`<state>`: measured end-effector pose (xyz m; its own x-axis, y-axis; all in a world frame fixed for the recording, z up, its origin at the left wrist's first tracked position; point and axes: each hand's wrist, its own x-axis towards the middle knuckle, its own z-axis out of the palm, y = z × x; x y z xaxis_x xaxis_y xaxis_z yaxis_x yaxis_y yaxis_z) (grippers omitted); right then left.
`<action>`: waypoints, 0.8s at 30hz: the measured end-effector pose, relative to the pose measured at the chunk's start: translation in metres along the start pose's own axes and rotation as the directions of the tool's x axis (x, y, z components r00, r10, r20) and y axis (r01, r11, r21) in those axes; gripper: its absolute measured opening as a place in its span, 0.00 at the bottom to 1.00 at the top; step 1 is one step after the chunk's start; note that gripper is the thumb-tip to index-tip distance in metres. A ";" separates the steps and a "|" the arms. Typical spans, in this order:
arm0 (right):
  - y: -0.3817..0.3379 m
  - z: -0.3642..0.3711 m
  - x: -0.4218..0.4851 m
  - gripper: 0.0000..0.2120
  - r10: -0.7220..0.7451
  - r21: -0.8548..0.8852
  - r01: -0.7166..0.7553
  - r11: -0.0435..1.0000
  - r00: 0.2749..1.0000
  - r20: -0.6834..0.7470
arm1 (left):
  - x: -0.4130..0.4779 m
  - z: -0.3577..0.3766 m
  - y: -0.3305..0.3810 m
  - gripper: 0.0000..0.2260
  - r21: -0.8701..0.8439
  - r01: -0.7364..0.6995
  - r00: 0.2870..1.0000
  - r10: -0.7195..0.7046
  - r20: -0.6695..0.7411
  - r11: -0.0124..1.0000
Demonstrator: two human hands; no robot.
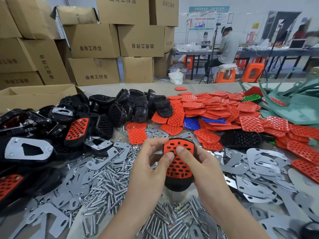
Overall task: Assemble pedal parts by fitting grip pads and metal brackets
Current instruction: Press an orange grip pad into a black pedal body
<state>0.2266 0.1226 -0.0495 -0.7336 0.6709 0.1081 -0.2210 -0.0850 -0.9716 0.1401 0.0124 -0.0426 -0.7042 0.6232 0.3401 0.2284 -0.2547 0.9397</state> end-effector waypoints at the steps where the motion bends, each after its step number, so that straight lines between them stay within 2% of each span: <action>1: 0.000 0.001 0.000 0.11 -0.018 -0.010 0.018 1.000 1.000 0.001 | 0.000 0.000 -0.001 0.16 0.002 0.001 1.000 -0.001 0.000 1.000; 7: 0.000 0.005 -0.004 0.11 -0.141 -0.112 0.143 0.983 0.990 0.025 | 0.003 0.000 -0.005 0.20 0.065 -0.011 1.000 0.012 -0.025 0.998; 12: 0.000 0.004 -0.006 0.09 -0.173 -0.143 0.176 0.974 0.984 0.037 | 0.002 -0.002 -0.008 0.19 0.282 -0.084 0.995 0.098 -0.034 0.956; 16: -0.003 -0.001 -0.005 0.17 -0.066 -0.078 0.068 0.995 0.997 0.029 | -0.002 -0.004 -0.007 0.17 0.469 -0.164 0.986 0.157 0.053 0.868; 19: -0.005 -0.004 -0.002 0.07 0.018 -0.031 -0.019 0.999 1.000 -0.011 | -0.004 -0.002 -0.005 0.19 0.537 -0.182 0.983 0.144 0.111 0.824; 24: -0.005 -0.008 -0.003 0.07 0.090 0.042 -0.086 0.995 0.992 -0.086 | -0.004 0.000 -0.012 0.26 0.535 -0.227 0.974 0.192 0.122 0.814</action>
<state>0.2345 0.1268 -0.0467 -0.6924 0.7215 0.0020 -0.1838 -0.1737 -0.9675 0.1404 0.0129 -0.0552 -0.5599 0.6484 0.5159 0.7054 0.0462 0.7073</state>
